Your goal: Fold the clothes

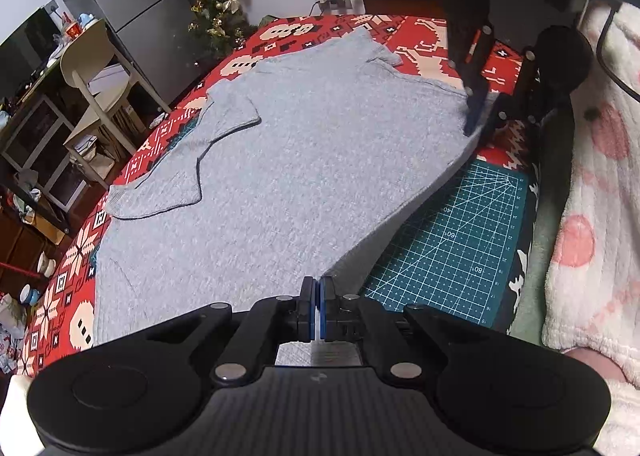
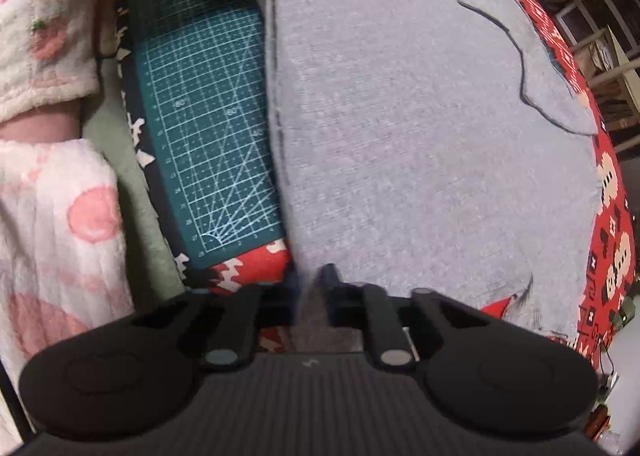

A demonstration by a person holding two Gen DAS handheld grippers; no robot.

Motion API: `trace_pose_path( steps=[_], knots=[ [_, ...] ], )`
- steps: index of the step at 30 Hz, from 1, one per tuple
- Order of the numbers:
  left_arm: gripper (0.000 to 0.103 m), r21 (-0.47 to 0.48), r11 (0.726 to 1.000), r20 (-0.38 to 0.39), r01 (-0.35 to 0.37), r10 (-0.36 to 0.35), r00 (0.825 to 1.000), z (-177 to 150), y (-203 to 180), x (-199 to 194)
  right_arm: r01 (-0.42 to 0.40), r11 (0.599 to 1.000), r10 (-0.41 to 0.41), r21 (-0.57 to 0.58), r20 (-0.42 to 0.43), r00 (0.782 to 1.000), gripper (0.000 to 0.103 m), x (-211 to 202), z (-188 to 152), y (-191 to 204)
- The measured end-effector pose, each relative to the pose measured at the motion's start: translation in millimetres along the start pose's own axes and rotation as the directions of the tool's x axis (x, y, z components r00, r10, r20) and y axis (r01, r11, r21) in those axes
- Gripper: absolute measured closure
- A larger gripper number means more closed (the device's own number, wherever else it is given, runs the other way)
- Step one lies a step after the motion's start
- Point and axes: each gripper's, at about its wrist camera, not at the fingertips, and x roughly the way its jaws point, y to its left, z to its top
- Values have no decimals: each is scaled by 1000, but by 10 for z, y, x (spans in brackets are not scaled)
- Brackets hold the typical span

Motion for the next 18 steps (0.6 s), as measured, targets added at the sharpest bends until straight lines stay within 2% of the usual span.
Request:
trace_pose_path(
  steps=[8, 14, 18],
  knots=[
    [101, 47, 998, -6, -29, 29, 1000, 84, 164, -44, 83, 997, -82, -2, 76, 994, 100, -405, 107, -358],
    [101, 61, 995, -11, -73, 74, 997, 313, 580, 25, 149, 989, -149, 13, 114, 982, 100, -640, 292, -900],
    [101, 42, 993, -24, -108, 109, 994, 470, 937, 215, 170, 985, -174, 38, 133, 976, 100, -588, 481, -1300]
  ],
)
